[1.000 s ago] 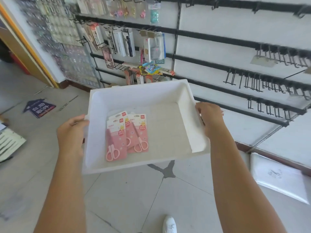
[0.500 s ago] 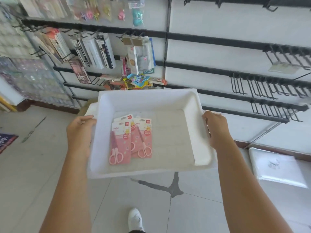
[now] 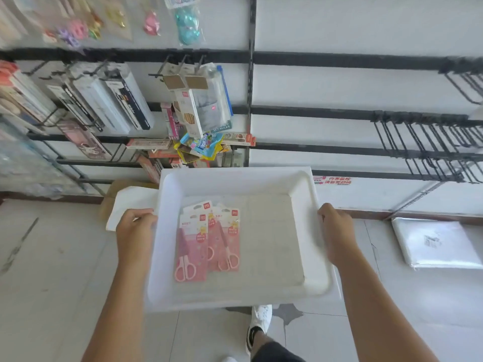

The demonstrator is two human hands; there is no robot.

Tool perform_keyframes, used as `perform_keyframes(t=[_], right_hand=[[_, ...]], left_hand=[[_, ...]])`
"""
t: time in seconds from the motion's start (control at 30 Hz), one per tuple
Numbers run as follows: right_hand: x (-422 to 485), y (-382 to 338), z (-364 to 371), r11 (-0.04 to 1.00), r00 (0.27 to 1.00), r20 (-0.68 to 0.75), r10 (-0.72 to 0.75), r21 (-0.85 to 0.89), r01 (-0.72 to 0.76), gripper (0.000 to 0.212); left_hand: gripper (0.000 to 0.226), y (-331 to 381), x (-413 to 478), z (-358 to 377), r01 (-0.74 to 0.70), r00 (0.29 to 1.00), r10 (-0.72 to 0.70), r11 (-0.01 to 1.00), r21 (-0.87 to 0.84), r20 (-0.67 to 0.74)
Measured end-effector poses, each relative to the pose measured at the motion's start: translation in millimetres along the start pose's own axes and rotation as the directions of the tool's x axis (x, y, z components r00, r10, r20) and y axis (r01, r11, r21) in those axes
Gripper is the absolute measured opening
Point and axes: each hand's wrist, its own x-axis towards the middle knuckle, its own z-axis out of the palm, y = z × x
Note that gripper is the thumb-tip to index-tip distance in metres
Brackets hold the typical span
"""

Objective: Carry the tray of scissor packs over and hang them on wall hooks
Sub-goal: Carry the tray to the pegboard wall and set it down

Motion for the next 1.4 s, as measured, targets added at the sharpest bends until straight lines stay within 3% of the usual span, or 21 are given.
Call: perform_keyframes(t=[0.2,0.5,0.83,1.03,1.4], right_hand=[[69,7,42,1.0,1.0,-0.026,-0.014,-0.016,0.014,0.035],[124,37,78,0.991,0.991,-0.091,0.098,-0.081,-0.106,0.021],[148,60,122,0.967,0.948,-0.189,0.255,0.068,-0.246,0.038],[193,83,109,0.951,0.949,-0.065,0.308,0.005,-0.308,0.041],[191,81,99,0.97,0.966,0.092,0.241,-0.004,-0.242,0.039]], left_hand=[[0.015,-12,52,53,0.101,0.995,-0.101,0.99,0.103,-0.002],[0.029,-49,119,94,0.217,0.954,-0.268,0.927,0.305,0.137],[0.032,-69,184,133,0.226,0.917,-0.335,0.884,0.41,0.218],[0.042,-101,192,164,0.295,0.9,-0.398,0.856,0.425,0.177],[0.041,-100,189,158,0.259,0.932,-0.333,0.89,0.376,0.145]])
